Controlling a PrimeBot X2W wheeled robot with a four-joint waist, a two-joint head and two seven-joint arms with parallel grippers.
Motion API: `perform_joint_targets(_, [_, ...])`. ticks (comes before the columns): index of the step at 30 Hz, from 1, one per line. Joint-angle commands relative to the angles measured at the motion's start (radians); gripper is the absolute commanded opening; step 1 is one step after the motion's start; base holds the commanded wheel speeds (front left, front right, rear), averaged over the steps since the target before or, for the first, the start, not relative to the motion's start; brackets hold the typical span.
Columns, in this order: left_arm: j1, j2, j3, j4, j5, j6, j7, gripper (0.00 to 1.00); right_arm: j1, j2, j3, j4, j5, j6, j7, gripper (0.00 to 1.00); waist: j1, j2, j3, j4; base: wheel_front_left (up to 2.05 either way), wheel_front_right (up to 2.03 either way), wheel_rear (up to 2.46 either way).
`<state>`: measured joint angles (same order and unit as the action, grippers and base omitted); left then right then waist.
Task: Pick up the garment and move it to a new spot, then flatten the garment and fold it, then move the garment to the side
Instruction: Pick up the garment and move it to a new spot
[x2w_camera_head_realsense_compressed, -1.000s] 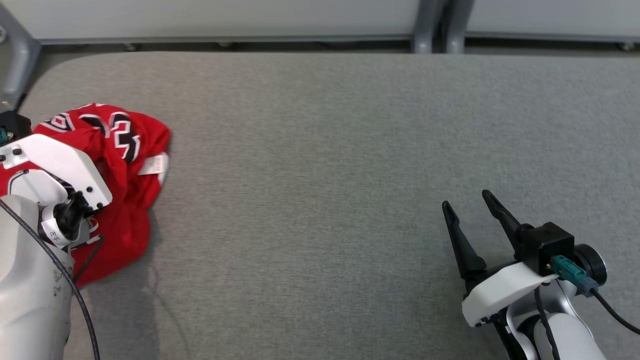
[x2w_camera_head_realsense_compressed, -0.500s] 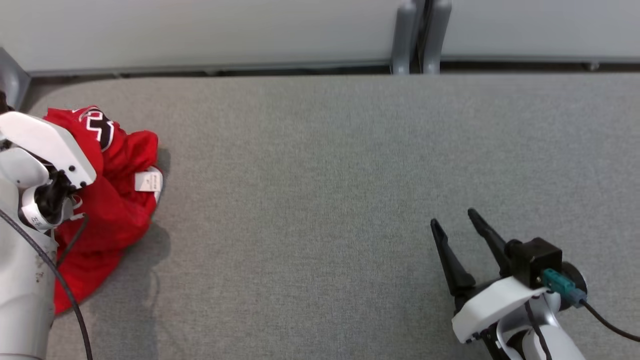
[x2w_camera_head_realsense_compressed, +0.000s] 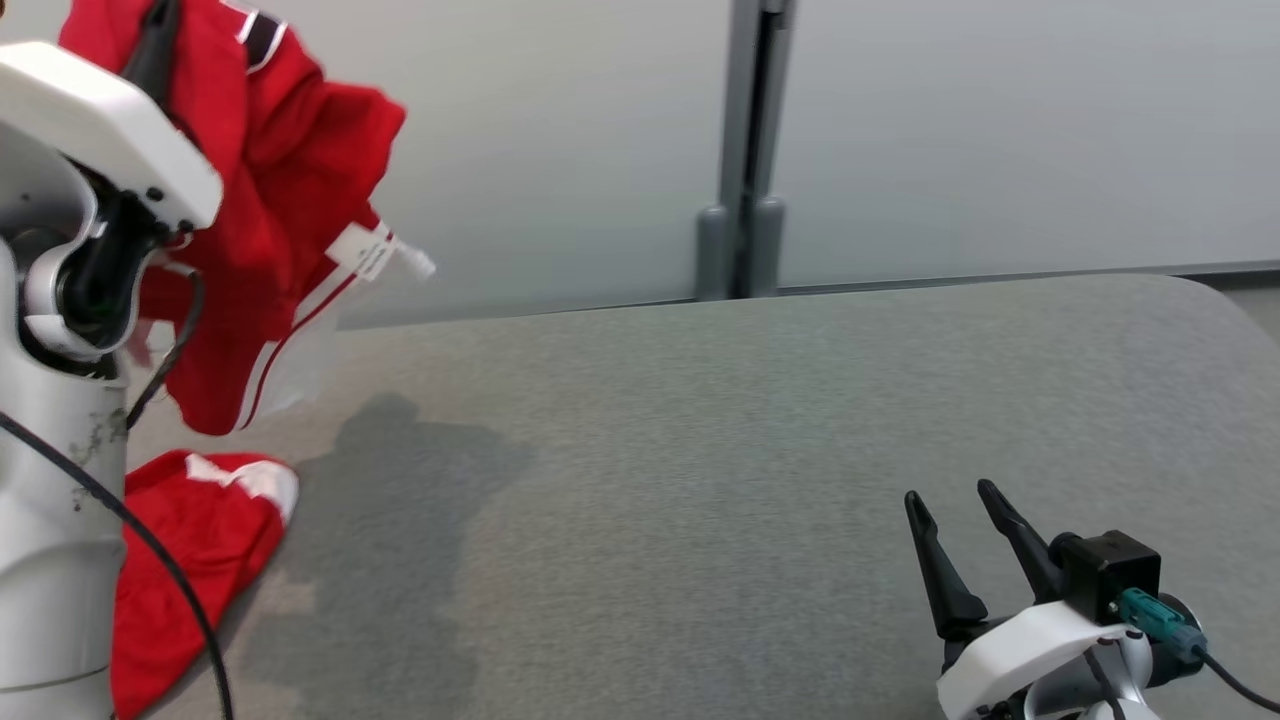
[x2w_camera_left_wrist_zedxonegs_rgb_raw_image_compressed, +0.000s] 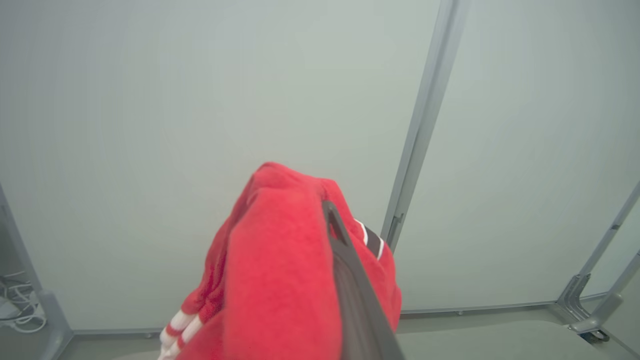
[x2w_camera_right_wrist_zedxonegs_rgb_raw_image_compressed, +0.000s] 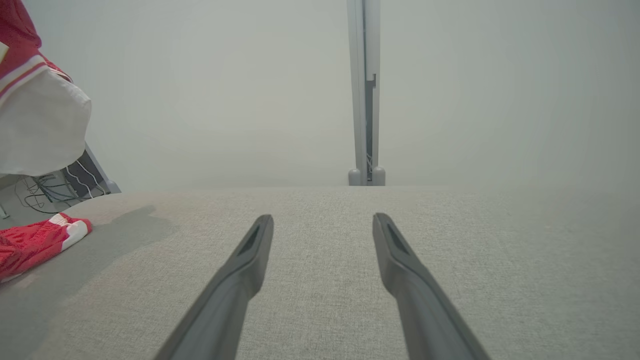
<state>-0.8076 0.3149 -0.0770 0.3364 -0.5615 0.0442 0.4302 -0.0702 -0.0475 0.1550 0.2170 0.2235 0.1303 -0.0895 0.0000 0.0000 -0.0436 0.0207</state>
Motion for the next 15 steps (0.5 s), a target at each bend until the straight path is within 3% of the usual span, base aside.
perform_joint_targets(1, [-0.007, -0.014, -0.003, -0.039, -0.011, -0.005, -0.006, 0.0, 0.007, -0.006, -0.005, -0.005, -0.014, 0.001, 0.006, 1.0, 0.0, 0.0, -0.026, -0.085, 0.0, 0.0, 0.0])
perform_joint_targets(9, [0.037, -0.085, -0.091, -0.231, 0.003, -0.015, -0.008, 0.0, 0.014, -0.005, -0.029, -0.048, -0.035, 0.001, 0.03, 1.0, 0.0, 0.0, 0.004, -0.259, 0.0, 0.0, 0.0])
perform_joint_targets(15, [0.126, -0.15, -0.14, -0.266, 0.012, 0.021, -0.036, 0.0, 0.033, -0.006, -0.036, -0.072, -0.046, 0.001, 0.048, 1.0, 0.0, 0.0, 0.047, -0.346, 0.0, 0.0, 0.0])
